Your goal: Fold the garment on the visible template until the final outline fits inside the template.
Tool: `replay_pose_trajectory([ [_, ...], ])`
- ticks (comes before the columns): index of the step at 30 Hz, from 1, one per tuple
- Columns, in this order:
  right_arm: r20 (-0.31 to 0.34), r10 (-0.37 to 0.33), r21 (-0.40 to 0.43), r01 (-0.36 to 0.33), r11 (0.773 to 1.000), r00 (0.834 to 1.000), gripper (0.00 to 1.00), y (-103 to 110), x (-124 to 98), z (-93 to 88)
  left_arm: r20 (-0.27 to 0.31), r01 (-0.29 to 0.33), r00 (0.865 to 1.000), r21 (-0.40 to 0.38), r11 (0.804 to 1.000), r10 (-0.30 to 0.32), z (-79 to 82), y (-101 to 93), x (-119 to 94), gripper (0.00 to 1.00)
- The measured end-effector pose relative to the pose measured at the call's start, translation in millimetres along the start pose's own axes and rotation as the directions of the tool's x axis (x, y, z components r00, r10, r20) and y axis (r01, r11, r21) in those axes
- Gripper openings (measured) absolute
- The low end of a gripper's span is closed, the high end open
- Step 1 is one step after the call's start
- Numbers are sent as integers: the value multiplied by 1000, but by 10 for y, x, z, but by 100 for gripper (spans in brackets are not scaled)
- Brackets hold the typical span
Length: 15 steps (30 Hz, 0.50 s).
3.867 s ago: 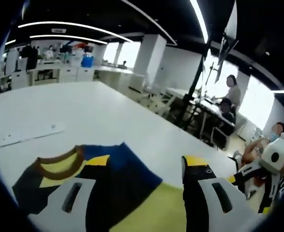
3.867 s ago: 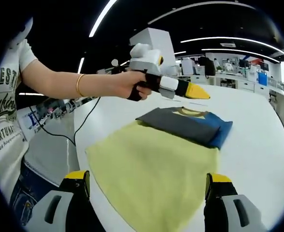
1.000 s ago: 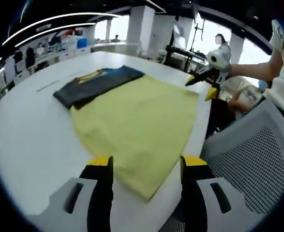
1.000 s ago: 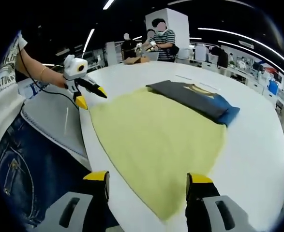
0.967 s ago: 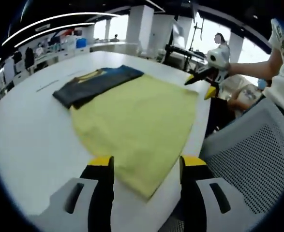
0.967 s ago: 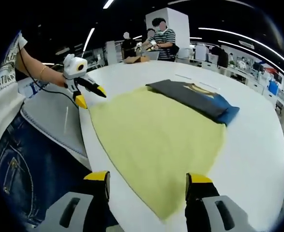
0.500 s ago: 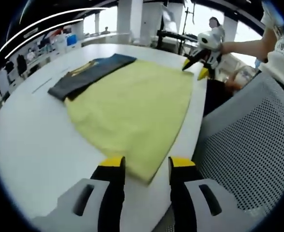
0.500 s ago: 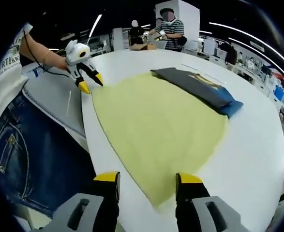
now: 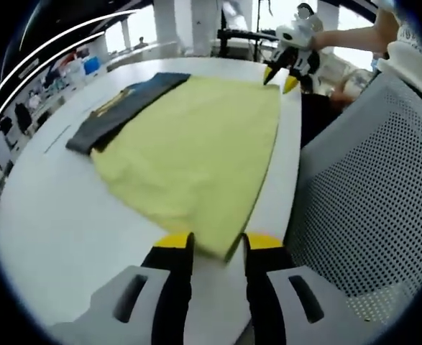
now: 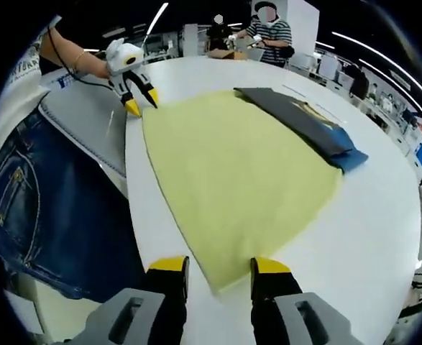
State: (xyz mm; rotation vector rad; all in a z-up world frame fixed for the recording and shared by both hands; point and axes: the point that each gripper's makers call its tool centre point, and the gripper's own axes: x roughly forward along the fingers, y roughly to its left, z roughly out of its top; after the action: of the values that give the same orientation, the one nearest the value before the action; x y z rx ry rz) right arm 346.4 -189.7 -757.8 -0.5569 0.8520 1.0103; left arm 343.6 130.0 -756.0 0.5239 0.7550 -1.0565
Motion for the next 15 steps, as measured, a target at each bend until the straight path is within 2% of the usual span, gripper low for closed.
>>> replay_pose_trajectory([
  [8, -16, 10, -28, -10, 1000, 1000, 22, -27, 2, -14, -8, 5, 1000, 34, 999, -5, 20, -21, 20, 16],
  [11, -18, 14, -29, -14, 999, 1000, 9, -40, 8, -14, -10, 11, 1000, 40, 999, -10, 28, -27, 25, 11],
  [15, -18, 3, -32, -4, 999, 1000, 5, -73, 9, -8, -20, 1, 1000, 38, 999, 0, 39, 7, 38, 5],
])
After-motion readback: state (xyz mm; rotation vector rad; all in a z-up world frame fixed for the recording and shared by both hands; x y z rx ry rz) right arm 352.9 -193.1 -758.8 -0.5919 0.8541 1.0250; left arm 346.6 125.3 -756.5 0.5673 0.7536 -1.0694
